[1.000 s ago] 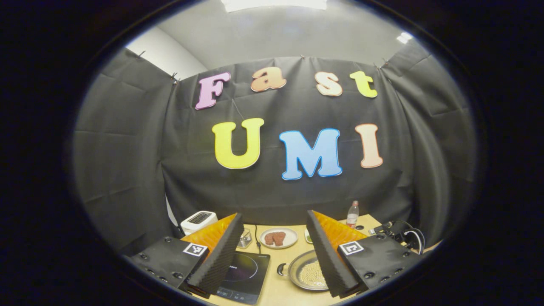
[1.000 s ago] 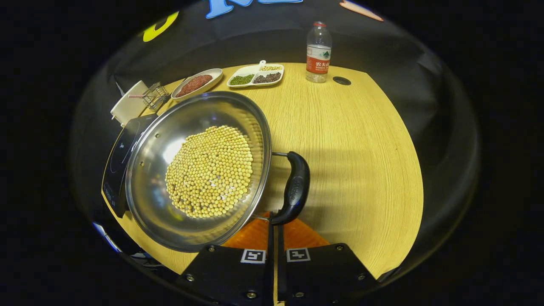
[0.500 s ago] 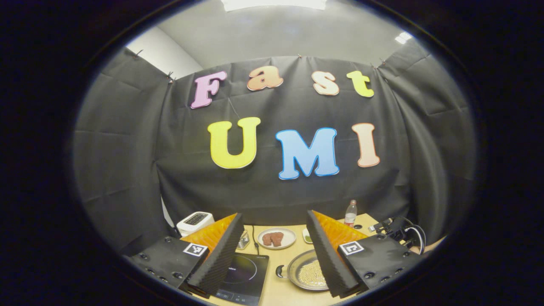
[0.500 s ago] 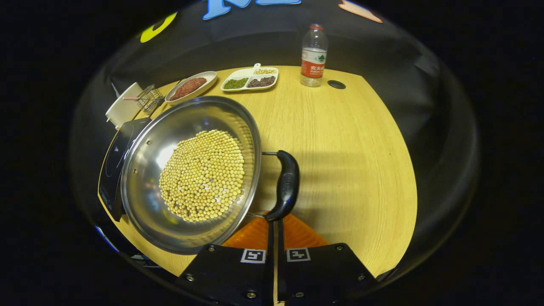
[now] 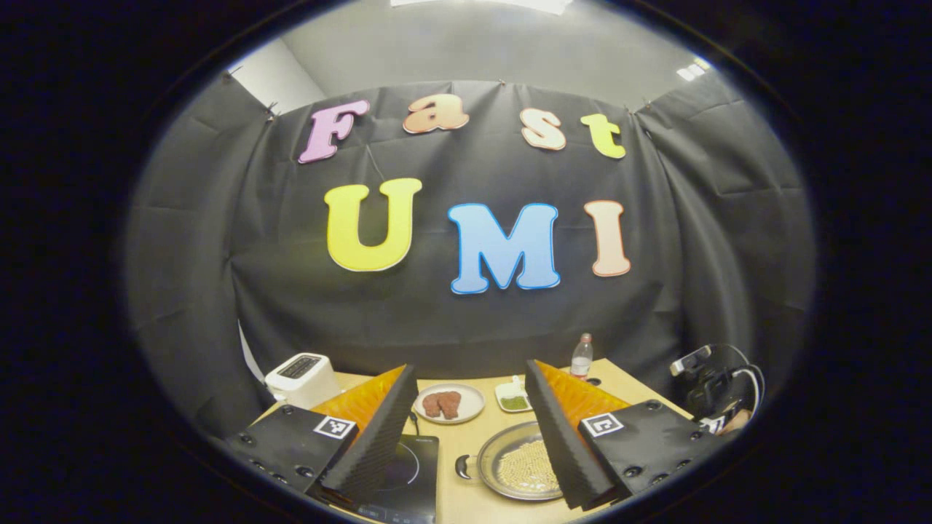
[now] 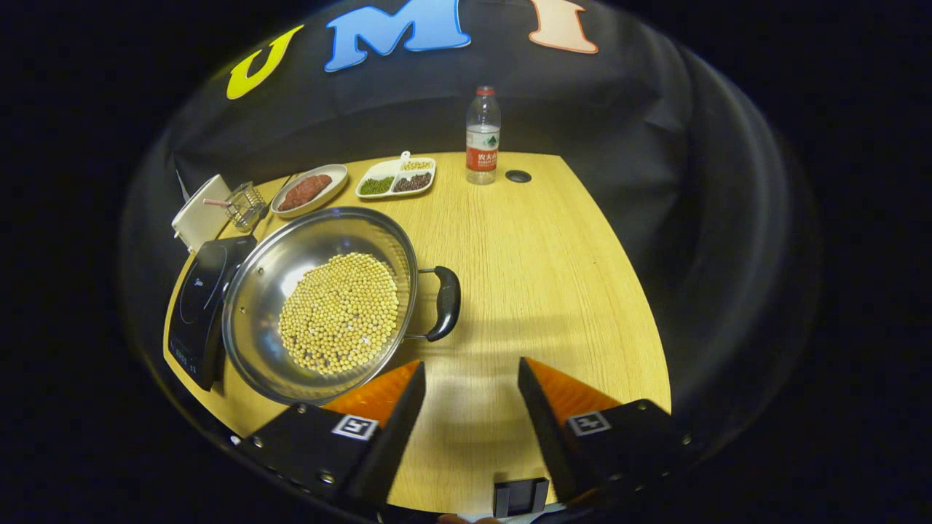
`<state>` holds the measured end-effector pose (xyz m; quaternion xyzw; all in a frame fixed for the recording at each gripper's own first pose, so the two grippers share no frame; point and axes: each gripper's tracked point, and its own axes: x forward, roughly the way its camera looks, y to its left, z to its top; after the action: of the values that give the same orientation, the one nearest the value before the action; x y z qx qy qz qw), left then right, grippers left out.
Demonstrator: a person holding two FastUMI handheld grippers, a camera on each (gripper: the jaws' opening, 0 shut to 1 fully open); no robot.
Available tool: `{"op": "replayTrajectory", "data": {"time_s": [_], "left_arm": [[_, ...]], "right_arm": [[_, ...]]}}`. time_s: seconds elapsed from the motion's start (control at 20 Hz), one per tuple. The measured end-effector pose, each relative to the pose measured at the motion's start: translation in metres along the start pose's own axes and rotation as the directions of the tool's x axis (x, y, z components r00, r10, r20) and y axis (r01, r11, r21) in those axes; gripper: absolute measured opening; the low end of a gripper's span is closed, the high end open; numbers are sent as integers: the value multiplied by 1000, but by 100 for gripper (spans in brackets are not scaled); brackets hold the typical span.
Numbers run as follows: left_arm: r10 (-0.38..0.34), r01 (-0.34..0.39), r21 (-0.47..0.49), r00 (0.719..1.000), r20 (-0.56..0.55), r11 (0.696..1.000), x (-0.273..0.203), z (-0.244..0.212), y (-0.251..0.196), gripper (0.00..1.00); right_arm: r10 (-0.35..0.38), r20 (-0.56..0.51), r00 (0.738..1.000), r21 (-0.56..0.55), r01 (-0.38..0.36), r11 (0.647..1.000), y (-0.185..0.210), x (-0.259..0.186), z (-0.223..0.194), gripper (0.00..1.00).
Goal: First push the handle of the pot to place it horizontally, then grasp the pot with both hands and set it on the induction cooktop.
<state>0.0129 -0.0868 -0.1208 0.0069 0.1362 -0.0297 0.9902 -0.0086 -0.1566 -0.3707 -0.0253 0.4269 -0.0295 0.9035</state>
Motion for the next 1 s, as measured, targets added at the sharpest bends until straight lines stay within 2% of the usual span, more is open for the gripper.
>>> {"op": "replayTrajectory", "data": {"time_s": [0.05, 0.1, 0.2, 0.25, 0.35, 0.55, 0.65, 0.9, 0.95, 1.0], "left_arm": [[-21, 21, 3, 1000, -16, 1000, 7, -7, -3, 99], [-45, 45, 5, 998, -37, 999, 13, -15, -9, 97], [-76, 77, 4, 994, -78, 997, 26, -33, -14, 95], [-92, 93, -1, 991, -99, 996, 32, -44, -17, 99], [-116, 115, -11, 982, -146, 993, 42, -70, -22, 95], [-139, 137, -24, 958, -250, 990, 63, -131, -23, 99], [-134, 134, -23, 941, -312, 991, 73, -164, -20, 95], [-109, 103, -38, 895, -432, 994, 101, -254, -10, 99], [-101, 96, -34, 888, -449, 995, 106, -266, -7, 96], [-97, 91, -34, 882, -461, 995, 110, -278, -4, 98]], "right_arm": [[2, 20, 1000, 17, -3, 1000, 2, -4, 3, 97], [2, 37, 999, 34, -4, 999, 4, -11, 6, 98], [-1, 65, 998, 63, -3, 998, 7, -20, 13, 98], [0, 80, 997, 76, -6, 997, 9, -23, 17, 99], [-4, 97, 995, 94, -5, 996, 11, -23, 21, 99], [-5, 97, 995, 103, -5, 995, 16, -10, 19, 99], [-5, 95, 995, 109, -5, 994, 19, -1, 17, 99], [-24, 108, 994, 80, 15, 997, 24, 27, 22, 99], [-26, 113, 993, 74, 18, 997, 25, 32, 25, 99], [-30, 117, 993, 68, 22, 997, 25, 37, 26, 99]]}}
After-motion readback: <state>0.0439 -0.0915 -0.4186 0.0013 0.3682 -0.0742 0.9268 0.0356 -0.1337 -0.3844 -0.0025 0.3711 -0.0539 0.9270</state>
